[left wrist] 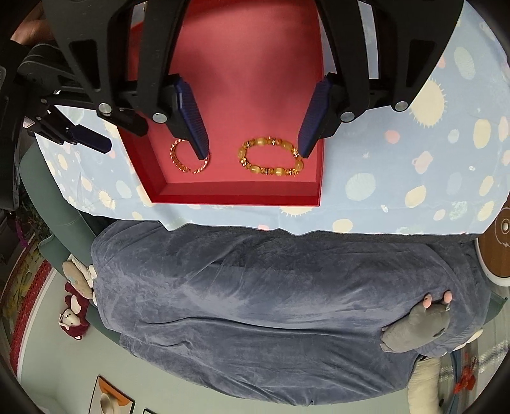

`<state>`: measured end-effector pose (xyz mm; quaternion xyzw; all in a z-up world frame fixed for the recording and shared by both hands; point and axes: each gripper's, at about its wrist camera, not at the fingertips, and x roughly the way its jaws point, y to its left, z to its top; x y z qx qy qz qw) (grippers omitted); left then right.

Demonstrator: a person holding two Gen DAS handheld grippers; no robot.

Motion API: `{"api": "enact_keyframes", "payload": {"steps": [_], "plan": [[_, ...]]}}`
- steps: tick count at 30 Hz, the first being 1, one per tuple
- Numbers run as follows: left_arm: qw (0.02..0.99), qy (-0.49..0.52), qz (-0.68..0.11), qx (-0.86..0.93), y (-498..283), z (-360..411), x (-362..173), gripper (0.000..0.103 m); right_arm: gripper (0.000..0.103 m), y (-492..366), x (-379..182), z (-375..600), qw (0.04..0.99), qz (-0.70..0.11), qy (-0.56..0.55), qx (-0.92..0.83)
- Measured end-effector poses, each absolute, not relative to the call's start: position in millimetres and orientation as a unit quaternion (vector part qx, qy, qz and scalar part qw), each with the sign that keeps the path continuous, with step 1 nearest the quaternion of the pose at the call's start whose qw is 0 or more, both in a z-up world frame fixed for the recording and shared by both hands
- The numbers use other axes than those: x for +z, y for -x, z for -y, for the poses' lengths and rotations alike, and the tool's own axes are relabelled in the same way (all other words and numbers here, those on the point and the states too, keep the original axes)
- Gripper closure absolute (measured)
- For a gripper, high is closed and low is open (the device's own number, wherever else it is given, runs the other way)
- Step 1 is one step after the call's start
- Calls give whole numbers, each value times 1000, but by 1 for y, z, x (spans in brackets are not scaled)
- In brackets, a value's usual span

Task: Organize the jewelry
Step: 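Withdraw and grasp the dark brown bead bracelet with the left gripper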

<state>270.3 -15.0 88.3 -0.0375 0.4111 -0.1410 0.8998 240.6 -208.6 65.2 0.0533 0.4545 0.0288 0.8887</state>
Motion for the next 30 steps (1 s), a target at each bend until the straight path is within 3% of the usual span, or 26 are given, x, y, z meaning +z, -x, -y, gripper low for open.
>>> {"api": "enact_keyframes", "payload": {"steps": [8, 19, 30], "plan": [[898, 35, -420, -129, -183, -2, 89, 46, 35, -138, 75, 209, 889, -455, -47, 15], [874, 19, -472, -113, -75, -14, 44, 46, 35, -32, 41, 193, 870, -491, -35, 10], [862, 2, -498, -95, -55, 1, 3, 49, 35, 3, 20, 187, 862, -505, -42, 5]]}}
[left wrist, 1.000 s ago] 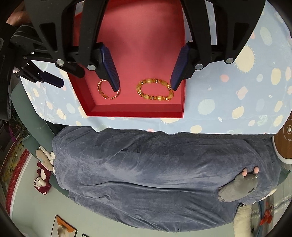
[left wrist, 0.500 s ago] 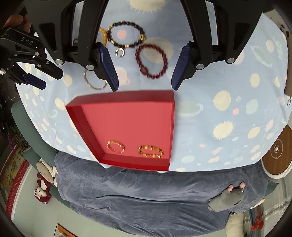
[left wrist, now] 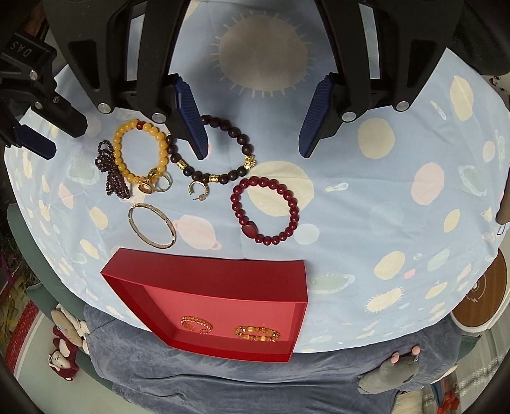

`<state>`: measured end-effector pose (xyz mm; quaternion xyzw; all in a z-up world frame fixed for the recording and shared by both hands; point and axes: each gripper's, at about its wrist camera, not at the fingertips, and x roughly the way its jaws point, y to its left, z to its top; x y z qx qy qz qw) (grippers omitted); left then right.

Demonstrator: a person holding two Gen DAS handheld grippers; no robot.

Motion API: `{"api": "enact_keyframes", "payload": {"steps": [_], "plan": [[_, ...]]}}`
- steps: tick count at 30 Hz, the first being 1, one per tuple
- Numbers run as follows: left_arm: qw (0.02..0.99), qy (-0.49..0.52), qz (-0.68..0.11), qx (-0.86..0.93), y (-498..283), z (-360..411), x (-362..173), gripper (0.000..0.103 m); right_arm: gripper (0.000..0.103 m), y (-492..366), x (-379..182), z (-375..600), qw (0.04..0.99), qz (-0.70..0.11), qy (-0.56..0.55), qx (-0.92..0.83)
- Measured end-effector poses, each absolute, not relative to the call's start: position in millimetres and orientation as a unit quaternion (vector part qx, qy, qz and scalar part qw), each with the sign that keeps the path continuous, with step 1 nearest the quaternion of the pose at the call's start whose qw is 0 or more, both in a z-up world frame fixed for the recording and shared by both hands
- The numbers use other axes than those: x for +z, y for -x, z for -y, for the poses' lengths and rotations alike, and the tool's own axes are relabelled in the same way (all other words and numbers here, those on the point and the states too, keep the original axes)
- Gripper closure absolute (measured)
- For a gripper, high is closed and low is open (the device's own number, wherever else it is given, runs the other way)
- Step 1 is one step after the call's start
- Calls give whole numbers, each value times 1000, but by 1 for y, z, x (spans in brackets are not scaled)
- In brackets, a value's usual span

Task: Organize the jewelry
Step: 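Withdraw and grasp the dark brown bead bracelet with the left gripper, then grasp the amber bead bracelet with the right gripper while the left holds its bracelet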

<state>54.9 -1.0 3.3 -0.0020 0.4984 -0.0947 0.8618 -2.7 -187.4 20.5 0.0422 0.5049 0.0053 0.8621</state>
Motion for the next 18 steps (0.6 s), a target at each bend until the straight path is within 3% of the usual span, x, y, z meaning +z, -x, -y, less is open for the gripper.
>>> {"api": "enact_keyframes", "payload": {"steps": [7, 9, 12, 18], "plan": [[862, -35, -497, -91, -56, 12, -9, 62, 35, 2, 13, 190, 858, -512, -45, 1], [864, -41, -493, -93, -54, 12, -9, 81, 35, 1, 11, 192, 856, -514, -52, 0], [864, -35, -494, -93, -54, 7, -8, 95, 35, 0, 8, 192, 854, -517, -62, 0], [864, -15, -497, -83, -45, -7, -7, 95, 39, 0, 1, 183, 845, -528, -84, 16]]}}
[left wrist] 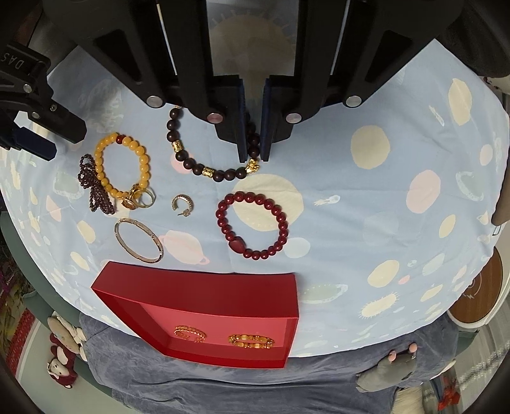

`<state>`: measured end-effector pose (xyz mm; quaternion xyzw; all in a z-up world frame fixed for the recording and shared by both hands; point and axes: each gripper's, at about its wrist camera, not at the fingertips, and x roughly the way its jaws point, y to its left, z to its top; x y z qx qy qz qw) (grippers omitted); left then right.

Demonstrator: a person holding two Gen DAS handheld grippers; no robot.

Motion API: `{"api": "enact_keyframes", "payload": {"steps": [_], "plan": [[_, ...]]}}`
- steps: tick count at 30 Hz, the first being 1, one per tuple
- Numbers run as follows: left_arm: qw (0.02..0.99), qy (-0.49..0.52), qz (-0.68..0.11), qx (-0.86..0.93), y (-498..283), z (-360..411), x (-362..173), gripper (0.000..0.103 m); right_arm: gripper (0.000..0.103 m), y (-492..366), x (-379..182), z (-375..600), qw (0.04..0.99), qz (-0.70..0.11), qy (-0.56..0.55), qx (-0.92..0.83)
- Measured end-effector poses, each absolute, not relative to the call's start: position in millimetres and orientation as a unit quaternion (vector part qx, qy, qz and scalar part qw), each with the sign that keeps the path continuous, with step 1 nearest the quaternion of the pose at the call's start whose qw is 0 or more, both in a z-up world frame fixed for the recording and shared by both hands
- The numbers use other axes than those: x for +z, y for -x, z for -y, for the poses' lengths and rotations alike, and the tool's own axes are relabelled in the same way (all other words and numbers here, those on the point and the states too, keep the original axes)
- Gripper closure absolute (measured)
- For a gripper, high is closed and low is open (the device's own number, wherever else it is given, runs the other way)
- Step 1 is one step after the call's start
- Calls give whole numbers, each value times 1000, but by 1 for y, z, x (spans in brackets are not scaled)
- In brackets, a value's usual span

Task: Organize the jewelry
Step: 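Grasp the amber bead bracelet with the right gripper while the left holds its bracelet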

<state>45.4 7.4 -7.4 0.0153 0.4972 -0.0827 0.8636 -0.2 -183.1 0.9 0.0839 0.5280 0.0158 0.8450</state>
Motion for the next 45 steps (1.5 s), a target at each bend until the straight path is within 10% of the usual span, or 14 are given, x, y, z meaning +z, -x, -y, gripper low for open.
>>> {"api": "enact_keyframes", "payload": {"steps": [45], "plan": [[861, 6, -501, -94, -42, -12, -7, 95, 96, -19, -7, 179, 842, -532, -86, 2]]}}
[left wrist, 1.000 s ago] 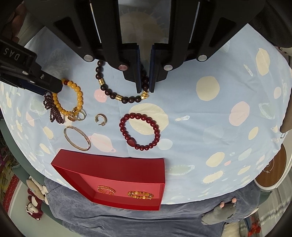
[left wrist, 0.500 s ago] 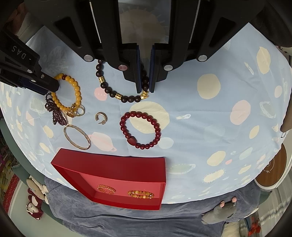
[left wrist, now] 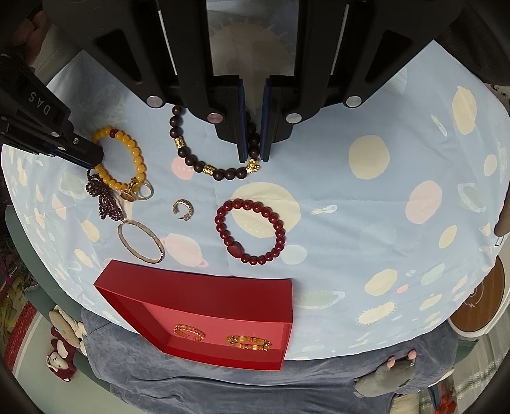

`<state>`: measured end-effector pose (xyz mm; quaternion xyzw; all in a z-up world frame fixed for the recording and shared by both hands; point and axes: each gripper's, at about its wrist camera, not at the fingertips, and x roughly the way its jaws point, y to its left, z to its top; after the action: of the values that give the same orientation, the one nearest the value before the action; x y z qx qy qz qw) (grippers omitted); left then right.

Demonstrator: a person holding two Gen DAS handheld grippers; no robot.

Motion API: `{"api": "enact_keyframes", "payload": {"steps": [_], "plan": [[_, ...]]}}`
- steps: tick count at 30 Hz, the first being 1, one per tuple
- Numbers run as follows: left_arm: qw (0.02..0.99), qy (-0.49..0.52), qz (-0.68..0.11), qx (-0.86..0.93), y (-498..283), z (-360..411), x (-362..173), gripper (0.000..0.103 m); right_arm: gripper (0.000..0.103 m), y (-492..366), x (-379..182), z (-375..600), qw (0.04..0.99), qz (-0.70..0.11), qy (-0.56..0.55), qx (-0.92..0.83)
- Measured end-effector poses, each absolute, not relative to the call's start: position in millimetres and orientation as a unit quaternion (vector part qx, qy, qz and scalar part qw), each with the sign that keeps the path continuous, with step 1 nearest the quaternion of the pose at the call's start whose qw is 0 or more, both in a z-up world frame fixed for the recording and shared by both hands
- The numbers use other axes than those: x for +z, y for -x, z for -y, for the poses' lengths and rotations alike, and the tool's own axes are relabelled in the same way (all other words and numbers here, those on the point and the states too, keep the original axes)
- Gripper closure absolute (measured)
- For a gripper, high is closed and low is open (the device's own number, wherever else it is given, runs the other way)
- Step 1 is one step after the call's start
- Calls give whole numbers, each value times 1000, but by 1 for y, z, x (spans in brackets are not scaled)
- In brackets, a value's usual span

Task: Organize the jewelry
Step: 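Grasp the amber bead bracelet with the right gripper while the left holds its bracelet, then lower both held bracelets into the red box and open both grippers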

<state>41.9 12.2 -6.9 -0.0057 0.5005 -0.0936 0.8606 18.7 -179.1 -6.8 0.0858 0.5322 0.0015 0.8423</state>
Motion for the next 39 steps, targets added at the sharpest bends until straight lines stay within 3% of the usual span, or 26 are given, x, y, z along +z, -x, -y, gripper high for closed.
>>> {"api": "enact_keyframes", "payload": {"steps": [22, 32, 39], "plan": [[872, 29, -471, -134, -22, -3, 52, 95, 96, 6, 77, 197, 882, -450, -130, 54], [869, 27, -474, -140, -20, 2, 51, 95, 96, 11, 40, 213, 865, -490, -109, 18], [868, 31, -474, -147, -24, 3, 55, 95, 96, 13, 54, 223, 870, -477, -122, 17]]}}
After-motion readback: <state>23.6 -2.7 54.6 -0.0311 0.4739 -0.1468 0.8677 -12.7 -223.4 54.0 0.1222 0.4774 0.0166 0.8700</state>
